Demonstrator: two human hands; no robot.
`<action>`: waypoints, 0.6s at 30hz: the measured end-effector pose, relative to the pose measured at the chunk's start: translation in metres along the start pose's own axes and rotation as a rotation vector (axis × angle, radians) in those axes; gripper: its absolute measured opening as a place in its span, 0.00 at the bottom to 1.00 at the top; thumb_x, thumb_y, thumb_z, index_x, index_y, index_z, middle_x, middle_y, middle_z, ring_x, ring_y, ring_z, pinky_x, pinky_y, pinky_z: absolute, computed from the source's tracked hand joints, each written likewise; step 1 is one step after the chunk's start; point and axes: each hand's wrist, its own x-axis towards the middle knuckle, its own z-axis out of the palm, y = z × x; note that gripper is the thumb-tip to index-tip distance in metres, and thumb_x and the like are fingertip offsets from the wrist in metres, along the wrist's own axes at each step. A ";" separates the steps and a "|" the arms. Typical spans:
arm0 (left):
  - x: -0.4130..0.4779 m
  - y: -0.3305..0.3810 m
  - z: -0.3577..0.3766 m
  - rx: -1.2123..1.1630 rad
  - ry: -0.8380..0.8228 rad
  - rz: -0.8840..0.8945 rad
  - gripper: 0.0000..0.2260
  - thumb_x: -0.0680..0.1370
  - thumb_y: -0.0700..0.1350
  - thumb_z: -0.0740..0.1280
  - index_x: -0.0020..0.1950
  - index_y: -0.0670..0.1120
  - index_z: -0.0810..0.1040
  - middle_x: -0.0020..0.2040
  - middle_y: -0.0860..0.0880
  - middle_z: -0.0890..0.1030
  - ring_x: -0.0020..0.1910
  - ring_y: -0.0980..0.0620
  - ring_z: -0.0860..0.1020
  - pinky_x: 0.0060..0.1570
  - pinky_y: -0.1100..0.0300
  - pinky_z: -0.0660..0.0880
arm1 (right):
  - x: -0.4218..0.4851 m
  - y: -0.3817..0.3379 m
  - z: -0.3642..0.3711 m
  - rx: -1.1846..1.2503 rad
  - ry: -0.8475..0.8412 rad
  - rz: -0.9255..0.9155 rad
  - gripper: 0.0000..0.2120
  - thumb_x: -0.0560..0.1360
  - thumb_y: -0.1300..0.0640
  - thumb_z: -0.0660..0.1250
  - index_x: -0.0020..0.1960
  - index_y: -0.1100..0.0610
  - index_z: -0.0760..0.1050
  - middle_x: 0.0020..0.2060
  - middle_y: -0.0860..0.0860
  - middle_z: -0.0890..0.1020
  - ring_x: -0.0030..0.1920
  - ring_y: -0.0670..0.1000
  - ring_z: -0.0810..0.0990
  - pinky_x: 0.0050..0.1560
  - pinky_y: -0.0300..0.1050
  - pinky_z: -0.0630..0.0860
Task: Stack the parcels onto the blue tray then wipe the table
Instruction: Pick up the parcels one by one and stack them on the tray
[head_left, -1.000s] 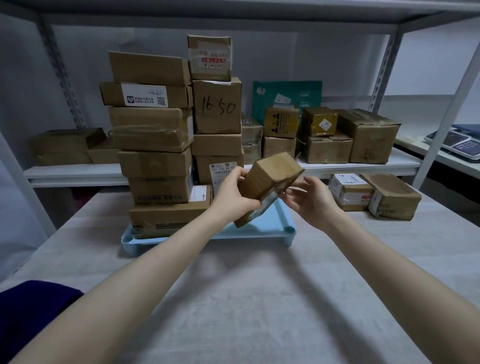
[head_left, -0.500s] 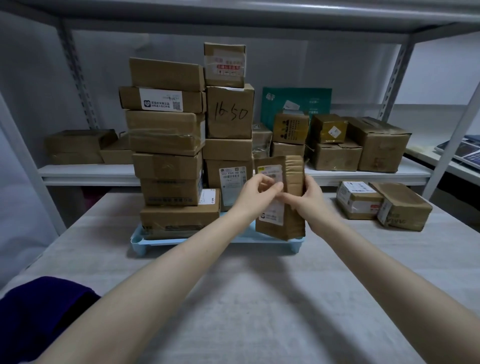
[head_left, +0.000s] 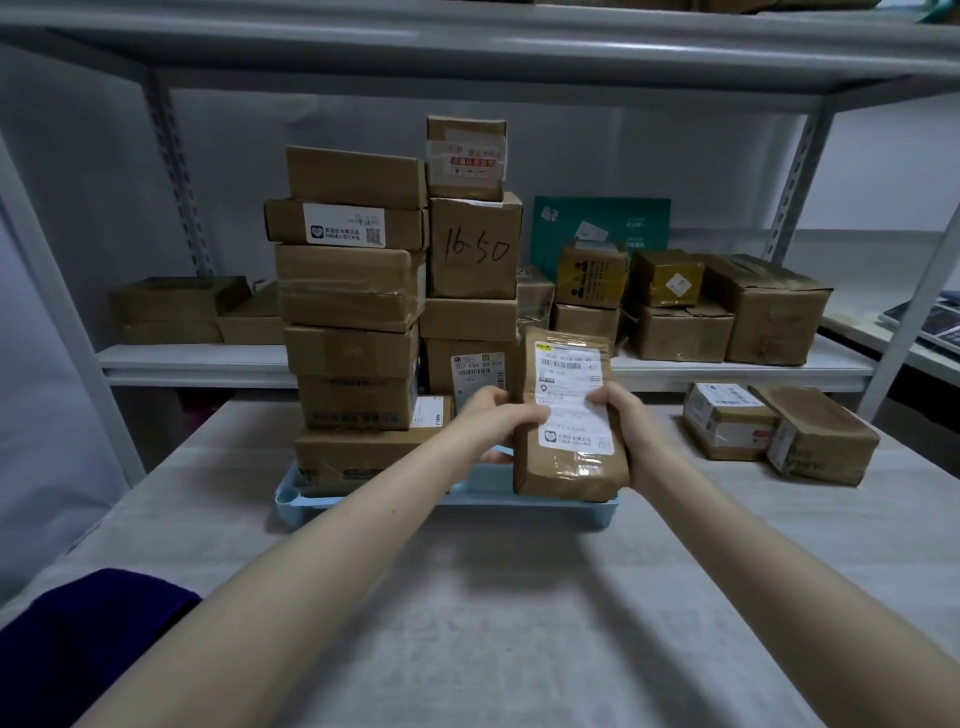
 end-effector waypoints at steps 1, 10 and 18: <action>0.000 0.000 -0.002 -0.018 0.011 0.014 0.21 0.73 0.46 0.73 0.61 0.47 0.66 0.54 0.46 0.81 0.52 0.49 0.81 0.53 0.50 0.79 | 0.002 0.001 0.002 -0.003 -0.032 0.013 0.12 0.76 0.58 0.59 0.58 0.59 0.74 0.43 0.58 0.86 0.39 0.56 0.86 0.35 0.45 0.82; -0.003 0.001 -0.028 -0.004 0.245 0.081 0.23 0.71 0.51 0.74 0.59 0.49 0.67 0.60 0.46 0.76 0.56 0.47 0.78 0.56 0.48 0.77 | 0.019 0.019 0.008 -0.233 -0.207 0.104 0.22 0.71 0.53 0.70 0.62 0.59 0.75 0.56 0.58 0.82 0.52 0.55 0.80 0.51 0.48 0.79; -0.016 0.027 -0.038 0.098 0.220 0.192 0.30 0.69 0.51 0.76 0.66 0.45 0.69 0.60 0.46 0.79 0.57 0.47 0.79 0.53 0.49 0.78 | 0.013 -0.009 0.017 -0.139 -0.296 -0.075 0.16 0.77 0.66 0.64 0.63 0.57 0.74 0.53 0.55 0.84 0.53 0.54 0.83 0.46 0.47 0.82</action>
